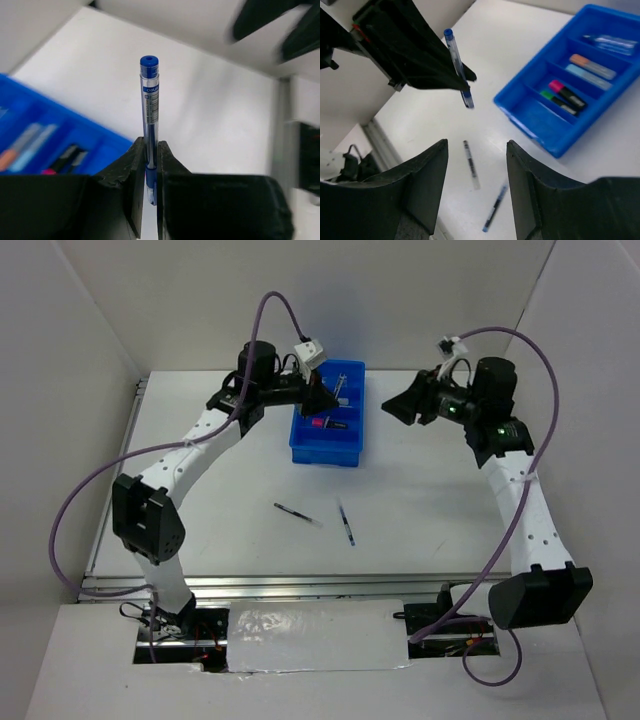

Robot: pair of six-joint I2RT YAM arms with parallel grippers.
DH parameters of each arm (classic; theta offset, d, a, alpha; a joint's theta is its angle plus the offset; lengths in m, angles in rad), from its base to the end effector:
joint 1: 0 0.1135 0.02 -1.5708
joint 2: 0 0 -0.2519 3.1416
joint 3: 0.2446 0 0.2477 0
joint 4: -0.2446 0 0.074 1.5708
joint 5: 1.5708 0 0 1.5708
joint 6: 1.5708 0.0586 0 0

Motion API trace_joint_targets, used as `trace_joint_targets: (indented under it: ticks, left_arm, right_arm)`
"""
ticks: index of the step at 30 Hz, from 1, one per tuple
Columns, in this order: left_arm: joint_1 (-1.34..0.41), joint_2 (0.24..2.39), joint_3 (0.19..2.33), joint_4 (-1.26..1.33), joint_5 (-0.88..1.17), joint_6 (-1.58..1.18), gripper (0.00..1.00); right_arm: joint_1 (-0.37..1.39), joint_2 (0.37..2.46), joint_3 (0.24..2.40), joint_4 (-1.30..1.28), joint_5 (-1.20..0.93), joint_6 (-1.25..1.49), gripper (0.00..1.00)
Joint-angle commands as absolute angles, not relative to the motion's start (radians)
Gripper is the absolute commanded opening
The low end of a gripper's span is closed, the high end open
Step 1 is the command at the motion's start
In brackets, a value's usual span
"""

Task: Sort the stationery into containers
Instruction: Place the stationery into the container

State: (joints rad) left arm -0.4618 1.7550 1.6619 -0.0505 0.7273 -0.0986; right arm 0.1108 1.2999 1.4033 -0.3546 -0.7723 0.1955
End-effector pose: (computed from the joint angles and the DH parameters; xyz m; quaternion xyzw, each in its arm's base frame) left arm 0.3654 -0.2254 0.3817 0.3566 0.6529 -0.4276 0.5135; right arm 0.2914 0.0736 0.4119 -0.1997 0.7411 0.3807 0.5158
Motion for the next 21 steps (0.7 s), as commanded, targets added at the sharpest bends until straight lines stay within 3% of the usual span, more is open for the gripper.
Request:
trace_joint_targets:
  ticks: [1, 8, 21]
  left_arm:
    - [-0.457, 1.851, 1.816, -0.307, 0.543, 0.257, 0.00]
    - [-0.457, 2.023, 1.925, -0.393, 0.563, 0.563, 0.04]
    - [-0.456, 2.207, 2.003, -0.377, 0.606, 0.741, 0.09]
  right_arm:
    - [0.010, 1.223, 1.365, -0.413, -0.755, 0.131, 0.57]
    - [-0.107, 1.174, 1.287, -0.445, -0.736, 0.089, 0.57]
    - [-0.169, 1.131, 1.216, -0.462, -0.733, 0.064, 0.58]
